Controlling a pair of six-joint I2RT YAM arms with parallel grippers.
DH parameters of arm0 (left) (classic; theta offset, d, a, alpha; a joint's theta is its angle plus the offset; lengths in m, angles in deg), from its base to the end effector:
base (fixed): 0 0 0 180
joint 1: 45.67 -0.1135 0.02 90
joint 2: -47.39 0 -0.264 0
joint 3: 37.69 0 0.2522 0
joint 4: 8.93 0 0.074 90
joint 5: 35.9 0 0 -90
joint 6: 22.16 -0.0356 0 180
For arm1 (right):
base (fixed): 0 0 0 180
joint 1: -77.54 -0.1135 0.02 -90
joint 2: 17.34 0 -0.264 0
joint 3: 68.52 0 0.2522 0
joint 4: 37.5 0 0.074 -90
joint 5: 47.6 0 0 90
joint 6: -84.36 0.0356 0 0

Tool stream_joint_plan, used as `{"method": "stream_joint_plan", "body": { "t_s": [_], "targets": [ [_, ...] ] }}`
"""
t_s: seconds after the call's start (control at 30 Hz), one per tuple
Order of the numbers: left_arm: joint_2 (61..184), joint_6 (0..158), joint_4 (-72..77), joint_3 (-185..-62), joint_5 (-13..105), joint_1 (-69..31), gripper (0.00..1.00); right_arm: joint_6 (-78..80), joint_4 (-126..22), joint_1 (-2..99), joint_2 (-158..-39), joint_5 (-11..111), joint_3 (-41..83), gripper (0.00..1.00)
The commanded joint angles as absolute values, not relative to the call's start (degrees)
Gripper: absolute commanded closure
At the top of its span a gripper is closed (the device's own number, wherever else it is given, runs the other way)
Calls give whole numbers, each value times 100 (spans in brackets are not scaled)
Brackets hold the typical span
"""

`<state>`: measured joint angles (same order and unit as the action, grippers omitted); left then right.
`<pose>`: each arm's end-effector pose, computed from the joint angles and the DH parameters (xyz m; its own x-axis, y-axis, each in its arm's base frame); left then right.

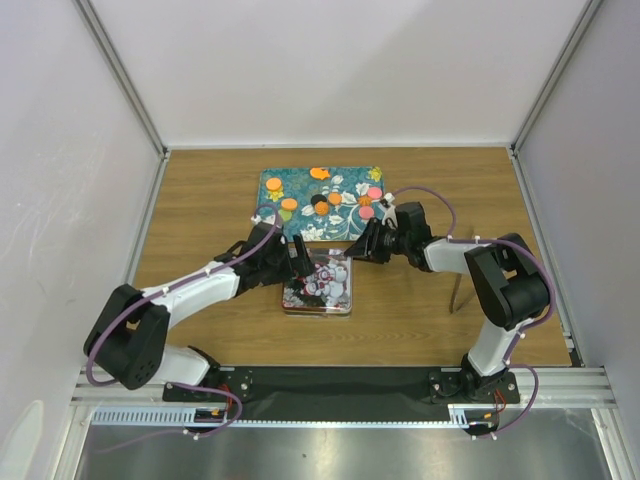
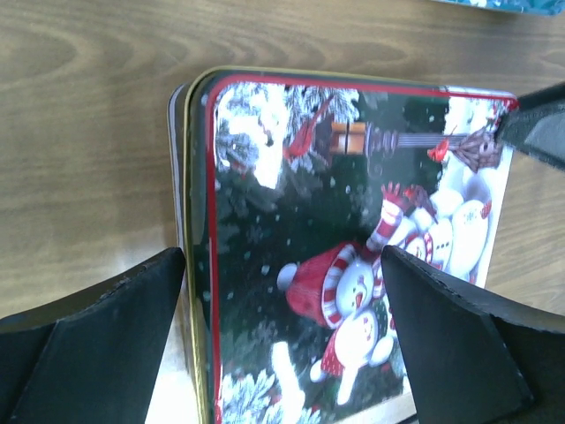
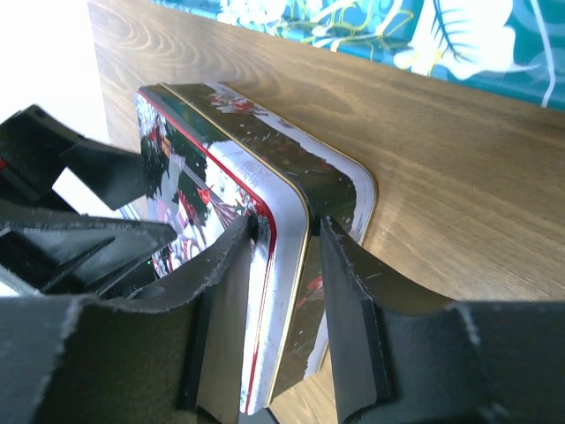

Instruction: Pack the cookies

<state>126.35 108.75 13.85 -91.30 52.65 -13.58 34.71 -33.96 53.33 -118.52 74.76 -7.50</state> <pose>0.2287 -0.1445 0.1830 -0.8339 -0.2498 -0.4921 -0.0010 0.8924 -0.4513 0.3091 0.1599 0.1478 -0.8926 0.1983 -0.4050 -0.2103 0.6113 0.7630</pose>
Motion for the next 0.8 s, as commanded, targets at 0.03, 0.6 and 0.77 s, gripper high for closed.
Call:
{"method": "stream_joint_plan", "body": {
  "t_s": [0.03, 0.6, 0.77],
  "targets": [
    [12193, 10819, 1748, -9301, 5619, -1307, 0, 2996, -4368, 5416, -11991, 6930, -511, 66],
    [11848, 11064, 1550, -9242, 6106, -1877, 2, 2231, -5828, 5328, -12034, 7026, 940, 46],
    [12516, 11381, 748, -9021, 6104, -2071, 8, 2160, -6014, 5161, -12148, 6982, 1063, 46]
  ]
}}
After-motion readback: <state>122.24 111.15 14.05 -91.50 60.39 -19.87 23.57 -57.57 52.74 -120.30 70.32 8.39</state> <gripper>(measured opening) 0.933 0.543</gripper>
